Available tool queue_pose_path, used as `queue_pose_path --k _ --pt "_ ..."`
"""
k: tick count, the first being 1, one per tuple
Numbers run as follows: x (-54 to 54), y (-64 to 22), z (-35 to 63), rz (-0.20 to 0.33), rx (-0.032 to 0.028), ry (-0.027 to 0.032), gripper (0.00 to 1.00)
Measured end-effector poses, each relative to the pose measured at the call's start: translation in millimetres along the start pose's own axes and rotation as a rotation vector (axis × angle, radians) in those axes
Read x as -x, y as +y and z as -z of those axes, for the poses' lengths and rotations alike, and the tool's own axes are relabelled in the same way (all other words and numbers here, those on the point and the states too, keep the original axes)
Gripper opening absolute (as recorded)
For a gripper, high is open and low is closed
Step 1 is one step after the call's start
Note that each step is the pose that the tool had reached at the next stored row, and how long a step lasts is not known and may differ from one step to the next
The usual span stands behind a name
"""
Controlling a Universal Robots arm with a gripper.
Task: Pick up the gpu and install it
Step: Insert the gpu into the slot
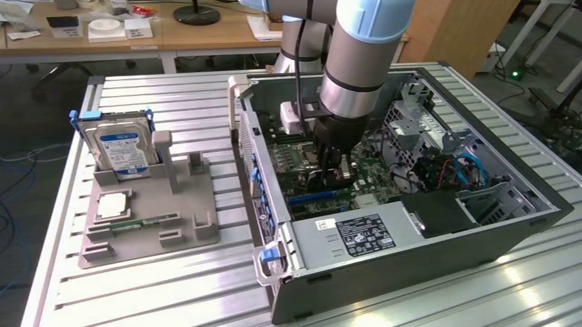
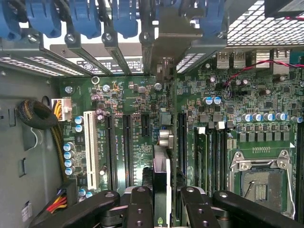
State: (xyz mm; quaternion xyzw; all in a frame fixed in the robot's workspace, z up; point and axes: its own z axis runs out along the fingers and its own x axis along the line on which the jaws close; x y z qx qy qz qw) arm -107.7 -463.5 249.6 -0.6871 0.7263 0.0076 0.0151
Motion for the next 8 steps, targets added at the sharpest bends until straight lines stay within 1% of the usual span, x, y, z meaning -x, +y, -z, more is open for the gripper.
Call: queue_pose_path --k 8 --pt "-0.1 0.1 -3.7 0.0 0.0 -0.0001 0.27"
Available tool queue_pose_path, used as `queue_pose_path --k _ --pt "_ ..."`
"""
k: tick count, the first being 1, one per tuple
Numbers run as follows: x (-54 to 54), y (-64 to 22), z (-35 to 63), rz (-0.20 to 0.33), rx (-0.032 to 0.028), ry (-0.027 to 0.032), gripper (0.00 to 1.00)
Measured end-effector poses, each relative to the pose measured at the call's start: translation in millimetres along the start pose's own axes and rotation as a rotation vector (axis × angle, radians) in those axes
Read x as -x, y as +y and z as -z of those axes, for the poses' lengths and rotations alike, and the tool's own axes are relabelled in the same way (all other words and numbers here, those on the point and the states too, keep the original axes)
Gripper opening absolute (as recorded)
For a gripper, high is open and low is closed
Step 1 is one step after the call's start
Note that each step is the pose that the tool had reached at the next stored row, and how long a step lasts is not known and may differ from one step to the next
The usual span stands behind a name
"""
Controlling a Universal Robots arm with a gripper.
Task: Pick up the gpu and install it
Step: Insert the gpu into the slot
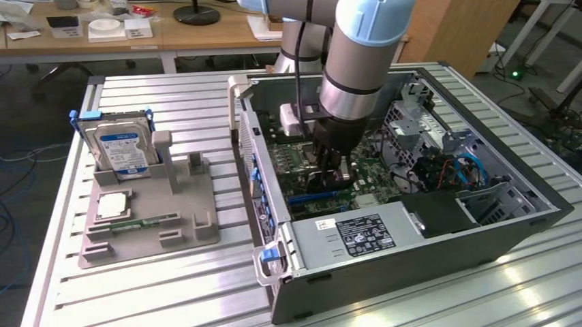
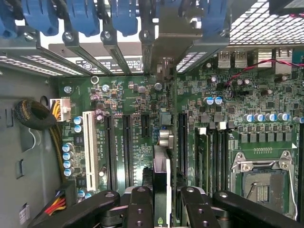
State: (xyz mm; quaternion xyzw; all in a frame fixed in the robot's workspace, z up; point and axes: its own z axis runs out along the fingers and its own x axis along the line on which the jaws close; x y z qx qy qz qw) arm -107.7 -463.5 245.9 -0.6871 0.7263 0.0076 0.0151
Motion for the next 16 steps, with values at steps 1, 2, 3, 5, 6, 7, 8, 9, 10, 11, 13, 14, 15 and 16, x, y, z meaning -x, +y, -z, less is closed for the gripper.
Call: queue_pose_path --k 1,2,3,5,6,7,8,9,10,11,13,14,15,16 --pt "0.0 0.0 -0.8 0.0 0.0 0.0 0.27" --pt "0.0 0.0 -1.5 0.0 0.0 -0.0001 0.27" --pt "-0.1 0.0 -2.1 0.0 0.0 -0.0001 0.27" --pt "-0.1 0.0 -2.2 0.0 0.0001 0.0002 0.27" --pt "-0.1 0.0 -2.3 0.0 0.0001 0.0002 0.27" --pt "-0.1 0.0 -2.4 0.0 0.0 0.0 0.27" --pt "-0.1 0.0 -2.4 0.0 0.0 0.0 0.27" --pt "0.0 0.0 -2.5 0.0 0.0 -0.0001 0.27" --pt "0.1 0.0 -2.6 0.001 -0.0001 -0.0002 0.27" --pt "0.1 0.0 -2.6 0.001 -0.0001 -0.0001 0.27" --pt "0.2 0.1 -2.7 0.004 0.0001 -0.0001 0.27" --pt "0.2 0.1 -2.7 0.006 0.0002 0.0 0.27" --pt "0.3 0.0 -2.8 0.007 0.0002 -0.0001 0.27" --pt "0.4 0.0 -2.9 0.009 0.0003 -0.0002 0.27"
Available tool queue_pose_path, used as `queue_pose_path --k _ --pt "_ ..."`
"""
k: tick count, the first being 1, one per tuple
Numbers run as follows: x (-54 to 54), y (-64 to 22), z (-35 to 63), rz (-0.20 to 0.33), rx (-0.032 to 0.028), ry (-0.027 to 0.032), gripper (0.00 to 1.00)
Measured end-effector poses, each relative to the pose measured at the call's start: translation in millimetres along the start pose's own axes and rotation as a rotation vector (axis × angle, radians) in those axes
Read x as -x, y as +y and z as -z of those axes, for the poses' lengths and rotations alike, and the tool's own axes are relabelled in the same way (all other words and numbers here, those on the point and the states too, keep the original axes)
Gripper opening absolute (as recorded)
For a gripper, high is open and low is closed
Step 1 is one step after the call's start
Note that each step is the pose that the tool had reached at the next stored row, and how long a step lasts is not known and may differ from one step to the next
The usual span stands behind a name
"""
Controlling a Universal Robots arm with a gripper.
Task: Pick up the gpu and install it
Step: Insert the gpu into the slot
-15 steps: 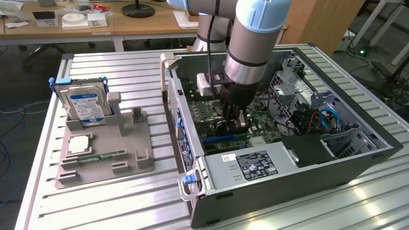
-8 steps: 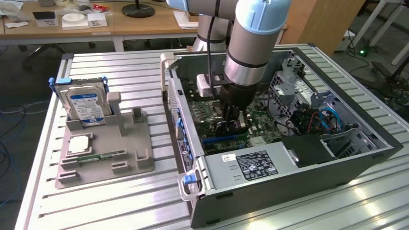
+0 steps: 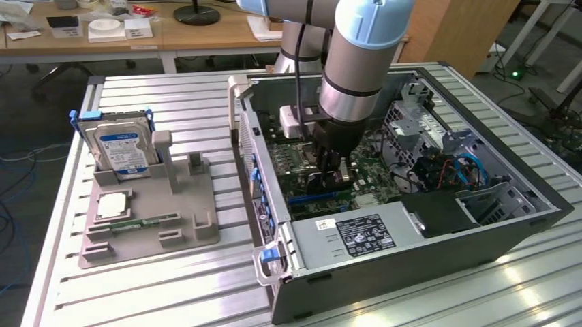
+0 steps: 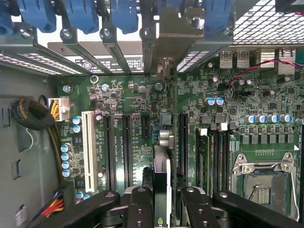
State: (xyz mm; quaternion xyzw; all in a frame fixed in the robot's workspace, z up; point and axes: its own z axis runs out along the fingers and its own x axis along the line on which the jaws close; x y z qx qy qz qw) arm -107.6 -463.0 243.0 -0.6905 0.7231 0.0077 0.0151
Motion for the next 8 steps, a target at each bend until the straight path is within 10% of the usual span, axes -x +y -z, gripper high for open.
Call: queue_pose_path --k 8 --pt "0.0 0.0 -1.2 0.001 -0.0001 -0.0003 0.27"
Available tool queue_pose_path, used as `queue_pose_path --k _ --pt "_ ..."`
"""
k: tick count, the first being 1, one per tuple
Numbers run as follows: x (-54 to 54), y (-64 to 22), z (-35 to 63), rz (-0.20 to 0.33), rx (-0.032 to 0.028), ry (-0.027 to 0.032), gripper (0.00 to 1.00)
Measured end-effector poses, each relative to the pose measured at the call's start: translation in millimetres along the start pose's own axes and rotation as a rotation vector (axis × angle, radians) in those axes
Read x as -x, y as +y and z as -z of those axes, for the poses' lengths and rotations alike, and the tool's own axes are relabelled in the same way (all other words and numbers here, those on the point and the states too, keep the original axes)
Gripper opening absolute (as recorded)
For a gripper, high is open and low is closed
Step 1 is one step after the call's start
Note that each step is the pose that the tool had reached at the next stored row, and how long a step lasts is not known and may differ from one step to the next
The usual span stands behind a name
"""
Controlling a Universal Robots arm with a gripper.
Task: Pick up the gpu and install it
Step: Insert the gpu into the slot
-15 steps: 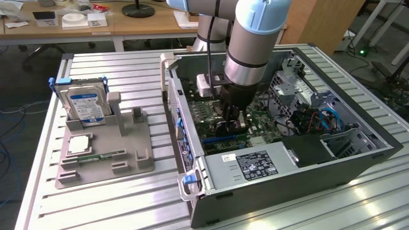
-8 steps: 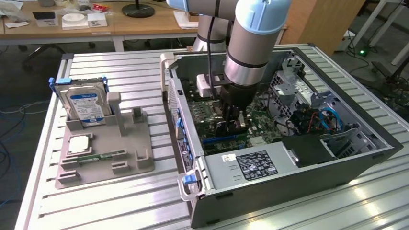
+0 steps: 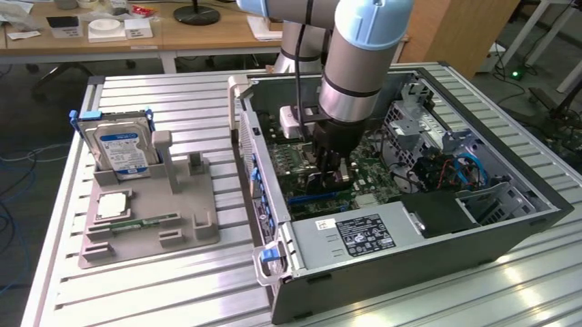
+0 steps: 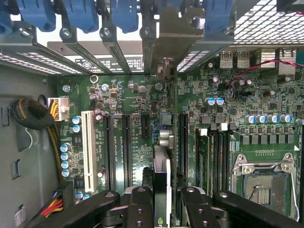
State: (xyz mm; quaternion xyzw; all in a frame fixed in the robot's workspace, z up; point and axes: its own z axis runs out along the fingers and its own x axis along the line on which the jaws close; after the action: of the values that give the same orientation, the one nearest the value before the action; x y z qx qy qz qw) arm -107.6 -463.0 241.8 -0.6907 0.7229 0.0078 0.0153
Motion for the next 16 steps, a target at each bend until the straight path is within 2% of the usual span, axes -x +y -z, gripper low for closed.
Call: queue_pose_path --k 7,11,16 --pt "-0.1 0.1 -1.6 0.0 0.0009 0.0005 0.27" --pt "-0.1 0.1 -2.1 0.0 0.0061 0.0005 0.27" --pt "-0.2 0.1 -4.2 0.0 0.0066 0.0007 0.27"
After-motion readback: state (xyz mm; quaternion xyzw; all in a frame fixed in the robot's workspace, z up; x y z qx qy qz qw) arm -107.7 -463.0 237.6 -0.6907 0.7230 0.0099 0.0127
